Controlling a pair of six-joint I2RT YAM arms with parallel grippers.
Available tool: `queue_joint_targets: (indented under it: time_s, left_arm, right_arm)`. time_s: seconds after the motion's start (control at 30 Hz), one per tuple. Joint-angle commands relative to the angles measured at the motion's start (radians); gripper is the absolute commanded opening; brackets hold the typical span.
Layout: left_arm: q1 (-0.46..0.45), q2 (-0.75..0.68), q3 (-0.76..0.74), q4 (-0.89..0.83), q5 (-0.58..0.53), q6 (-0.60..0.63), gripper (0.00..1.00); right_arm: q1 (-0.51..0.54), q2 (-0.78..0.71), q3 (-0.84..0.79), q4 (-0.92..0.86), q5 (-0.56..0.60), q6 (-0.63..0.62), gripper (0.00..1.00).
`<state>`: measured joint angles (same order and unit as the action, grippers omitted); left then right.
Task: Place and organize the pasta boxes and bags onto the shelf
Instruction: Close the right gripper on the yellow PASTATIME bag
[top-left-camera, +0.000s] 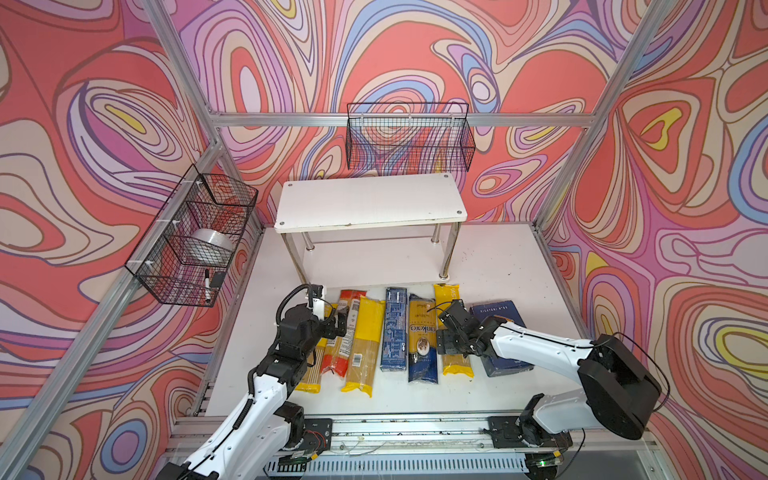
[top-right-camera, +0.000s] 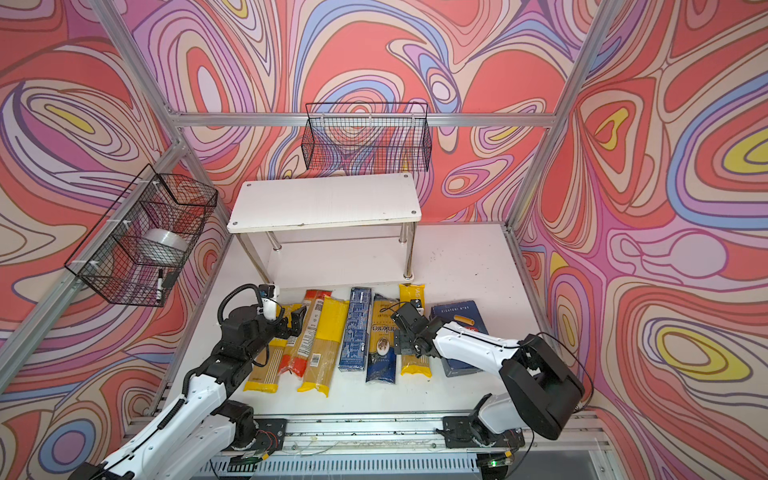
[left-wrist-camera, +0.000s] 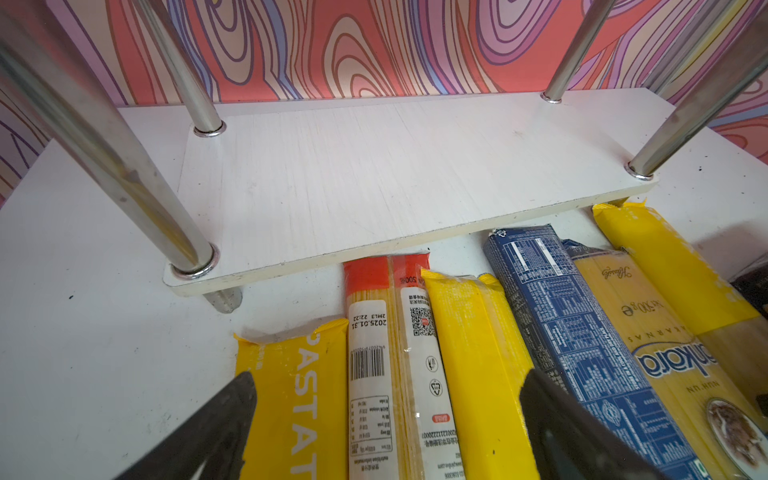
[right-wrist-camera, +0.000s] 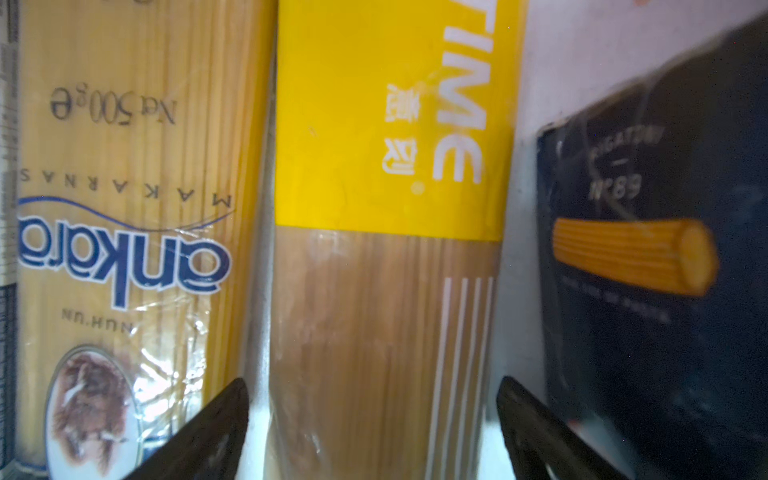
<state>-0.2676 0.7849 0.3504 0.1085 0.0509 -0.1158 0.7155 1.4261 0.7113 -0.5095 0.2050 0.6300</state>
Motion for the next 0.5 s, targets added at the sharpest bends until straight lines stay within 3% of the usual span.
queue_joint_targets:
  time_s: [0.0, 0.47]
  left_arm:
    - [-0.001, -0.013, -0.01, 0.017, -0.01, 0.003, 1.0]
    - [-0.002, -0.02, -0.014, 0.018, -0.006, 0.005, 1.0]
  right_arm:
    - [-0.002, 0.025, -0.006, 0.011, 0.001, 0.027, 0.96]
    - [-0.002, 0.04, -0.034, 0.028, 0.012, 0.062, 0.95]
